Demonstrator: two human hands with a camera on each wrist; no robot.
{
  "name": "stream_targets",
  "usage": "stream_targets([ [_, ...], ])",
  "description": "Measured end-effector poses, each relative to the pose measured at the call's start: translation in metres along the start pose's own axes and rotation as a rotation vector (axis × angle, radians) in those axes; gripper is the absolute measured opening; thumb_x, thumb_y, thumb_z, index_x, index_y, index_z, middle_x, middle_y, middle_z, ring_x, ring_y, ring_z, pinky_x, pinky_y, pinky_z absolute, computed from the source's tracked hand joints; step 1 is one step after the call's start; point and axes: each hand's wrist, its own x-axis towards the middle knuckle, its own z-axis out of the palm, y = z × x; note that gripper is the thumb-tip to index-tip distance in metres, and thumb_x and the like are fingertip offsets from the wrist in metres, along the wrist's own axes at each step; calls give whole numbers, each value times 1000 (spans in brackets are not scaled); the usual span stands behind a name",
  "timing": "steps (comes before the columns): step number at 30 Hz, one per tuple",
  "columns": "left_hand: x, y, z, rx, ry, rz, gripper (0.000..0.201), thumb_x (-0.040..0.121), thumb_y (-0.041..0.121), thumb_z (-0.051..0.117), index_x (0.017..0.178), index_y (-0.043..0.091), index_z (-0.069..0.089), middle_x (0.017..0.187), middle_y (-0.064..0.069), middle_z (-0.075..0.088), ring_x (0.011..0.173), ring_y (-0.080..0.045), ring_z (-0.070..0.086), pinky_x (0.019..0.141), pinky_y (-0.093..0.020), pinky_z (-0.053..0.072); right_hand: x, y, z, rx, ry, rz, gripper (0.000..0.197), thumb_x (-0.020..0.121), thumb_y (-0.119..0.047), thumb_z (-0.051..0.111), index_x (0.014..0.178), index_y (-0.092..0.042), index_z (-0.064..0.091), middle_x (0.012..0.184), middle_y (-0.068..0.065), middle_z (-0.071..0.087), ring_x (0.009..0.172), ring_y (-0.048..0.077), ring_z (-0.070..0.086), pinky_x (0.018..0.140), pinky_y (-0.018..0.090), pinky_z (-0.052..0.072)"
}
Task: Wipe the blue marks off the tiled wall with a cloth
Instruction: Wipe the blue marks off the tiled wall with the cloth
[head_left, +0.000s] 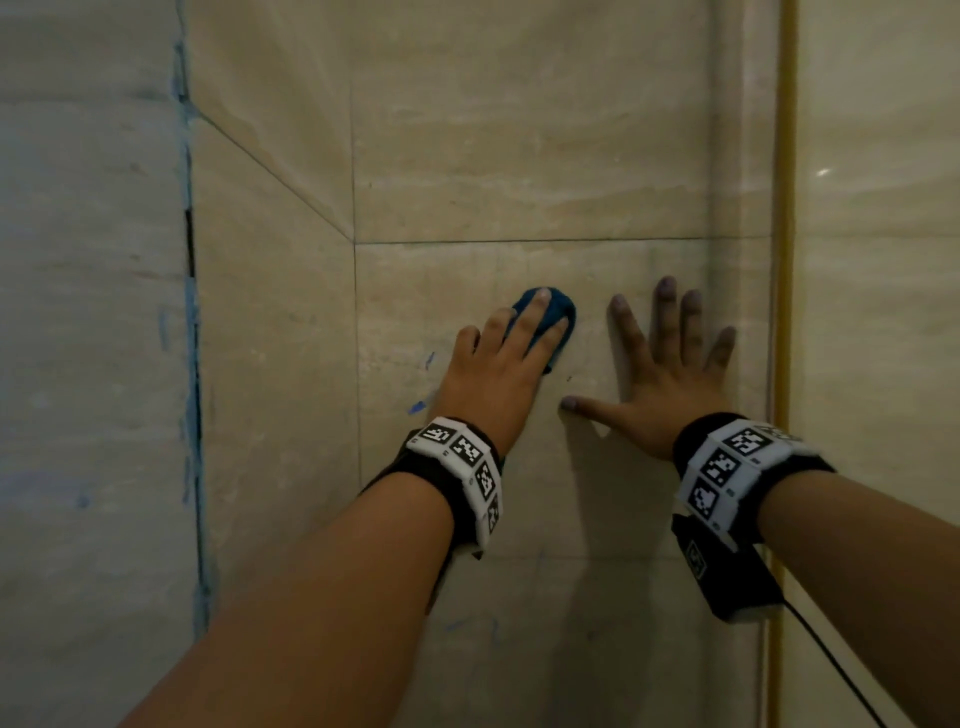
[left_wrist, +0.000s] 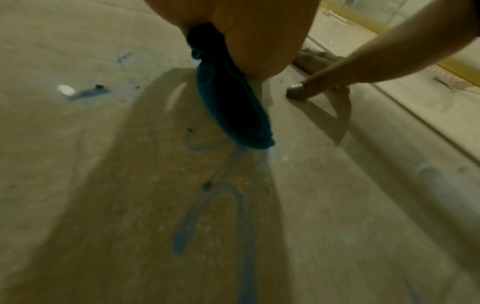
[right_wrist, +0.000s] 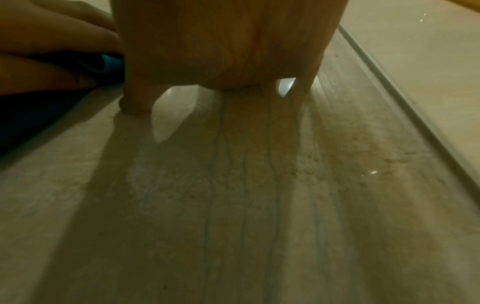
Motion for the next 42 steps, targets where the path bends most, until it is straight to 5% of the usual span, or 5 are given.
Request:
stream_targets([
  [8, -24, 10, 29, 13, 63, 144, 60, 82, 18, 28, 137, 21, 52, 149, -5, 41, 120, -29, 39, 84, -42, 29, 0, 1, -1, 7, -4, -5, 110, 51, -92, 15, 128, -41, -45, 137, 0, -55, 131, 26, -43, 110, 60, -16],
  [18, -3, -9, -4, 48, -10, -4, 65, 101, 12, 31, 152, 25, -6, 159, -3, -18, 143, -29, 7, 107, -44, 21, -1, -1, -2, 2, -7, 1, 111, 54, -93, 19, 126, -40, -48, 133, 0, -58, 130, 27, -45, 109, 60, -16],
  [26, 10, 10, -1, -20, 2, 157, 63, 99, 24, 40, 153, 30, 8, 161, 2, -10, 142, -28, 6, 106, -44, 16, 0, 0, -2, 0, -5, -6, 110, 53, -91, 15, 129, -40, -45, 136, 2, -55, 132, 28, -42, 110, 61, -15],
  [31, -5, 10, 28, -6, 197, 274, 55, 79, 19, 37, 130, 27, 57, 145, -3, 46, 117, -29, 37, 84, -41, 27, 3, 2, 2, -33, -1, -1, 111, 65, -89, 29, 128, -37, -46, 137, 4, -54, 133, 30, -41, 110, 61, -14],
  [42, -41, -5, 42, -1, 281, 187, 51, 83, 17, 37, 129, 24, 58, 144, -6, 48, 116, -30, 40, 83, -43, 29, -2, 3, 0, -2, 7, -26, 114, 53, -97, 17, 132, -41, -41, 136, -3, -55, 131, 24, -44, 110, 58, -16],
])
